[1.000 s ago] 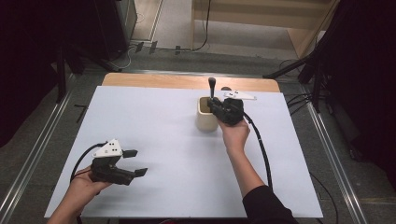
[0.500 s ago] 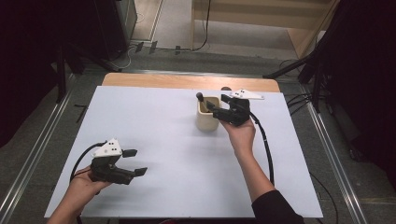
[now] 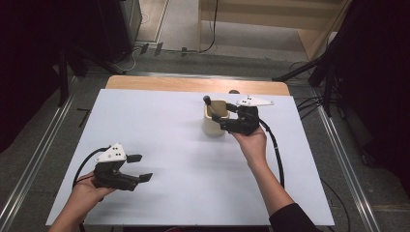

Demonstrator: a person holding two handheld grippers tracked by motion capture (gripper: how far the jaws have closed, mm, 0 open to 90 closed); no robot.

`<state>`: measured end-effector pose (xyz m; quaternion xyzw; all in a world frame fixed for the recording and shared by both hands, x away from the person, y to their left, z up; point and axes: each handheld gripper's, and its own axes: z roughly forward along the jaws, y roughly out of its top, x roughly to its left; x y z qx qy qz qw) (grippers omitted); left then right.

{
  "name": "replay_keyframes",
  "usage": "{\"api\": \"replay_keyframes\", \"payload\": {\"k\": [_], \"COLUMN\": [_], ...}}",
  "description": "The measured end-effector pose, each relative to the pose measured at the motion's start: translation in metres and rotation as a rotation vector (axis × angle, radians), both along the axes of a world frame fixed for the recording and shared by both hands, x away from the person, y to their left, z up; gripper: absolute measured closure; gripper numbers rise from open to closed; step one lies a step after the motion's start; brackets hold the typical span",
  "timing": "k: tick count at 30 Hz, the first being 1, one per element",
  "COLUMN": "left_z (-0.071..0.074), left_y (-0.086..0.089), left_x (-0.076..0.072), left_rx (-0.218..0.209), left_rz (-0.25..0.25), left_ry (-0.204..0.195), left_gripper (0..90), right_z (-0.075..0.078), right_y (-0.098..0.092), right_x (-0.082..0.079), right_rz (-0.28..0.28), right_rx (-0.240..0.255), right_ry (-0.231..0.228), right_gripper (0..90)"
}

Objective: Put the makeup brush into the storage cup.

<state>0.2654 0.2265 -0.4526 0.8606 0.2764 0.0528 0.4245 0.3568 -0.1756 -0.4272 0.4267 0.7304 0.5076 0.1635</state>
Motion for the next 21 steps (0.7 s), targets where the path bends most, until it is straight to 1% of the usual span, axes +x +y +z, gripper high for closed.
{"api": "replay_keyframes", "payload": {"k": [4, 8, 14, 16, 17, 21], "left_z": [0.000, -0.001, -0.001, -0.001, -0.002, -0.002], "left_y": [0.000, 0.000, 0.000, 0.000, 0.000, -0.001], "left_x": [0.001, 0.001, 0.002, 0.002, 0.002, 0.003], "left_rx": [-0.001, 0.002, 0.004, 0.003, 0.005, 0.004], "left_rz": [0.000, -0.001, 0.001, 0.001, 0.003, 0.004], "left_ry": [0.003, 0.005, 0.007, 0.008, 0.009, 0.012], "left_gripper": [23.0, 23.0, 23.0, 23.0, 23.0, 23.0], "right_z": [0.000, 0.001, 0.001, 0.001, 0.002, 0.002], "right_y": [0.000, 0.001, 0.001, 0.002, 0.001, 0.001], "right_x": [-0.006, -0.010, -0.017, -0.020, -0.022, -0.027], "right_rz": [0.019, 0.041, 0.074, 0.077, 0.082, 0.097], "right_rx": [-0.011, -0.031, -0.034, -0.041, -0.047, -0.028], "right_ry": [0.002, 0.030, 0.045, 0.055, 0.052, 0.051], "right_gripper": [27.3, 27.3, 27.3, 27.2, 27.2, 27.2]}}
